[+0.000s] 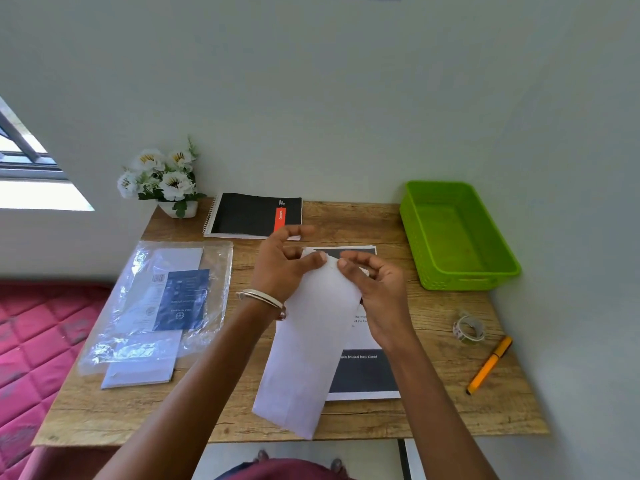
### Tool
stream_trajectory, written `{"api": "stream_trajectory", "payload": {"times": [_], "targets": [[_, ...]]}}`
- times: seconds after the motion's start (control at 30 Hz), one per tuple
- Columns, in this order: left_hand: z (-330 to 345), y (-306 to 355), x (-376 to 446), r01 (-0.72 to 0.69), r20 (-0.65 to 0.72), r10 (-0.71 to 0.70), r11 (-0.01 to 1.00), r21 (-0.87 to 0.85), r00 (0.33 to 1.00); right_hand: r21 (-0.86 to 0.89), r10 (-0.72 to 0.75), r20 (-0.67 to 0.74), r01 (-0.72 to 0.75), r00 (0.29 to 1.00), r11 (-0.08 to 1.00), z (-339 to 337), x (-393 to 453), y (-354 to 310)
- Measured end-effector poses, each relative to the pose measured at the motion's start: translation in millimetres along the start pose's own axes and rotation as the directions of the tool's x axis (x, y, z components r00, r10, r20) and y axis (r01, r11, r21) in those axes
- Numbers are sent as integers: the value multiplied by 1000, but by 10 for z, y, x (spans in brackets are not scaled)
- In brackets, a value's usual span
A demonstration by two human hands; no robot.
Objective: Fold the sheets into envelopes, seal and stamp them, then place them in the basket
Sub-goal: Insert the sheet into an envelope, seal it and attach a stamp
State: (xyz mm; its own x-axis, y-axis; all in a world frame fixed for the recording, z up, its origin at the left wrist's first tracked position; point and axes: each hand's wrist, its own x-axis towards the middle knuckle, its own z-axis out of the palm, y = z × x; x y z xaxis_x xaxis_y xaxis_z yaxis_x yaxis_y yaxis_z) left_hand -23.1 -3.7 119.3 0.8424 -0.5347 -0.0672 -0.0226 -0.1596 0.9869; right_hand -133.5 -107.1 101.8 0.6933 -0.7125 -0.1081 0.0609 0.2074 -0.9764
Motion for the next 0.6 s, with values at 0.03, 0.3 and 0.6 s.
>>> {"api": "stream_trajectory", "payload": {"times": [0.03, 0.3, 0.6], "targets": [[1, 18, -7, -19, 6, 19, 1000, 22, 1000, -65, 2, 29, 0, 1000, 998, 14, 3, -19], [-64, 59, -11, -47, -18, 48, 998, 30, 999, -156, 70, 83, -56, 994, 986, 21, 79, -127], [-138, 85, 55, -4, -126, -6, 997, -80, 992, 109, 167, 254, -199, 953, 974, -61, -20, -116]]}}
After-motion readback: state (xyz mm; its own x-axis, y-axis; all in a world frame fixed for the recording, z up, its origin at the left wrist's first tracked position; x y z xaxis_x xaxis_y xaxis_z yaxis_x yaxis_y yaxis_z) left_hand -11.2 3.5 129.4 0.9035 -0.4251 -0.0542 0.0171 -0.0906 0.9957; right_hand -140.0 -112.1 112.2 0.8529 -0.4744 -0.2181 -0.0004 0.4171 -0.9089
